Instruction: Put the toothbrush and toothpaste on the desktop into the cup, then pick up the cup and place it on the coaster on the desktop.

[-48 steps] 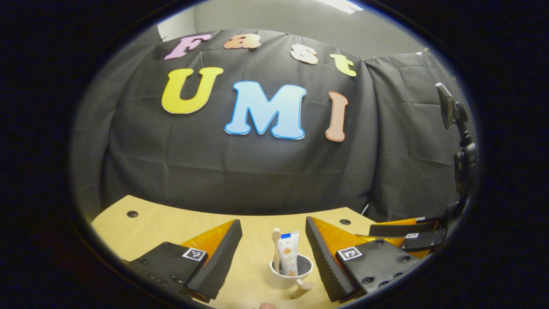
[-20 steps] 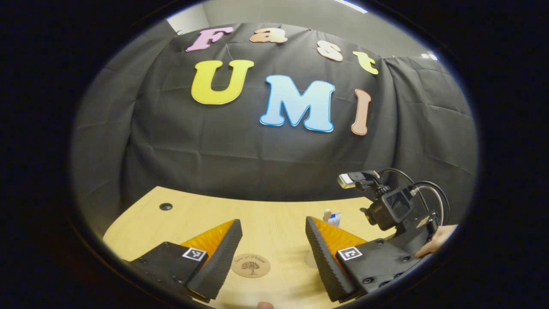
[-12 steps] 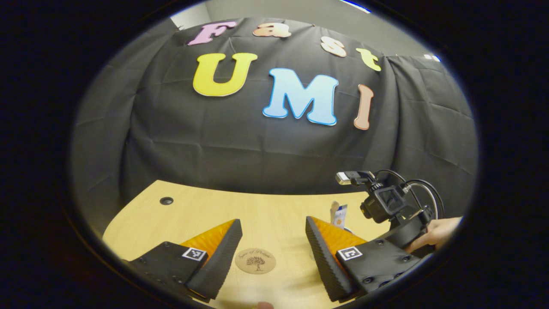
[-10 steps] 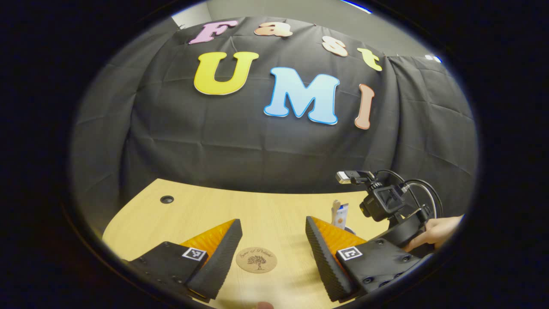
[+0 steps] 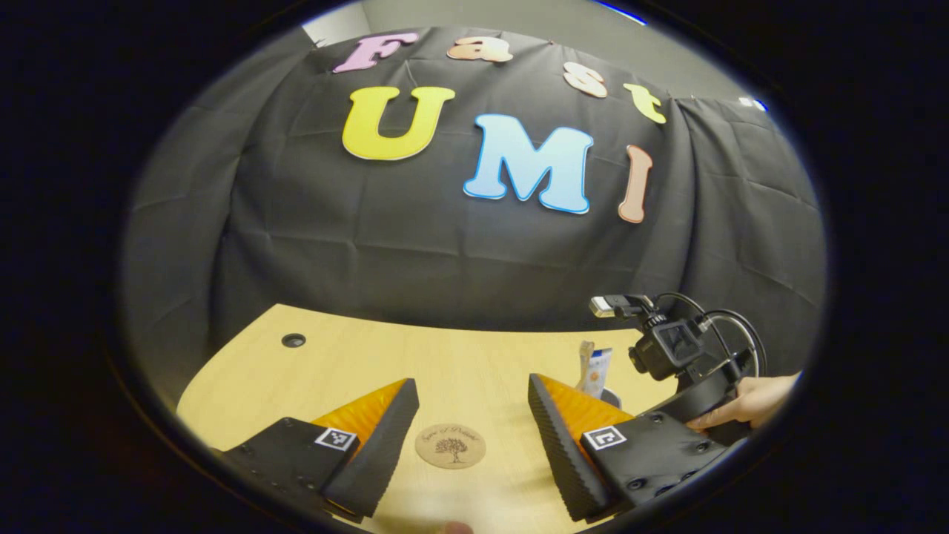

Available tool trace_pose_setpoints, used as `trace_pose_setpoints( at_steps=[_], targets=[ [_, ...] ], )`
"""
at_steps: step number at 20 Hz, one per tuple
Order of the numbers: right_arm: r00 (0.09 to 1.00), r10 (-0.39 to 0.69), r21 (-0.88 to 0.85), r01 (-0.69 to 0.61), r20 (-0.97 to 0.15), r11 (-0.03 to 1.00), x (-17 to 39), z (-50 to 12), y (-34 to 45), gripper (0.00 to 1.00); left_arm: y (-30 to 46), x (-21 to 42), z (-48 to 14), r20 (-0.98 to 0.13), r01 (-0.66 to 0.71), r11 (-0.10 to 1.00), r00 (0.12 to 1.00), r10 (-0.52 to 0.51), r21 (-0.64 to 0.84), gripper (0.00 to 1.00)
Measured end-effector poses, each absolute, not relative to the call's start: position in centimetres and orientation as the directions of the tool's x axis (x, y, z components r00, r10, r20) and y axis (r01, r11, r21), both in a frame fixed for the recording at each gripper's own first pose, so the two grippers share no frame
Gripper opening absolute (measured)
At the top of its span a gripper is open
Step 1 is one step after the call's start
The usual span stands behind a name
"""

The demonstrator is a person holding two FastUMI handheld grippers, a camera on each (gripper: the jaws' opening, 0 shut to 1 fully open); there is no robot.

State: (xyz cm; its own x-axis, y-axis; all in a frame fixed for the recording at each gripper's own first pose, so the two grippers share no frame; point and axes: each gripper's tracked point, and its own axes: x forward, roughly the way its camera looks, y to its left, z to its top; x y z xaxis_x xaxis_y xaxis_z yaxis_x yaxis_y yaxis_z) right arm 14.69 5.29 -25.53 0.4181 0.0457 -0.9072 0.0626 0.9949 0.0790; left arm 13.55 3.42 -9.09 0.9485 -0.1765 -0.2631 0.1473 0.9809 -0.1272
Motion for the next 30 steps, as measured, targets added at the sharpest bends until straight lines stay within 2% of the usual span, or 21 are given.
trace_pose_setpoints(
  at_steps=[4,5,11,12,13,16,19,20,21,22,23,30],
  targets=[
    [0.437,0.050,0.085,0.060,-0.898,0.995,15.0,-25.0,5.2,0.22,3.9,13.3,-9.2,-0.267,0.136,0.982,0.949,-0.167,-0.128,0.95],
    [0.440,0.048,0.083,0.060,-0.897,0.995,15.0,-25.1,5.3,0.18,4.0,13.2,-9.2,-0.269,0.133,0.983,0.949,-0.163,-0.128,0.95],
    [0.475,0.070,0.100,0.038,-0.877,0.994,15.4,-24.1,6.0,0.18,4.8,13.0,-9.4,-0.273,0.117,0.985,0.950,-0.149,-0.129,0.95],
    [0.478,0.077,0.106,0.033,-0.875,0.994,15.5,-23.9,6.4,0.18,4.8,13.0,-9.4,-0.274,0.115,0.985,0.950,-0.147,-0.129,0.99],
    [0.480,0.079,0.106,0.028,-0.874,0.994,15.6,-23.9,6.7,0.18,5.0,12.9,-9.4,-0.273,0.113,0.985,0.951,-0.145,-0.129,0.95],
    [0.485,0.096,0.111,0.003,-0.869,0.994,15.7,-23.0,7.2,0.18,5.7,12.7,-9.1,-0.269,0.104,0.986,0.953,-0.136,-0.127,0.95],
    [0.489,0.126,0.127,-0.031,-0.863,0.991,16.1,-22.2,10.0,0.18,6.8,12.4,-8.9,-0.269,0.090,0.988,0.955,-0.121,-0.123,0.95],
    [0.490,0.132,0.127,-0.044,-0.861,0.991,16.4,-22.2,10.9,0.18,7.3,12.3,-8.9,-0.270,0.084,0.989,0.956,-0.115,-0.124,0.99],
    [0.489,0.141,0.127,-0.061,-0.861,0.990,16.5,-22.2,11.6,0.18,7.8,12.2,-8.9,-0.269,0.077,0.989,0.957,-0.109,-0.126,0.95],
    [0.488,0.149,0.129,-0.076,-0.860,0.989,16.6,-22.0,12.4,0.17,8.3,12.1,-8.8,-0.268,0.070,0.989,0.958,-0.102,-0.128,0.99],
    [0.485,0.158,0.131,-0.089,-0.860,0.987,16.7,-21.8,13.2,0.17,8.8,12.0,-8.8,-0.269,0.062,0.990,0.958,-0.095,-0.129,0.95],
    [0.466,0.190,0.121,-0.175,-0.864,0.977,17.7,-21.8,17.9,0.17,12.7,11.1,-9.0,-0.274,0.004,0.990,0.961,-0.042,-0.138,0.95]
  ],
)
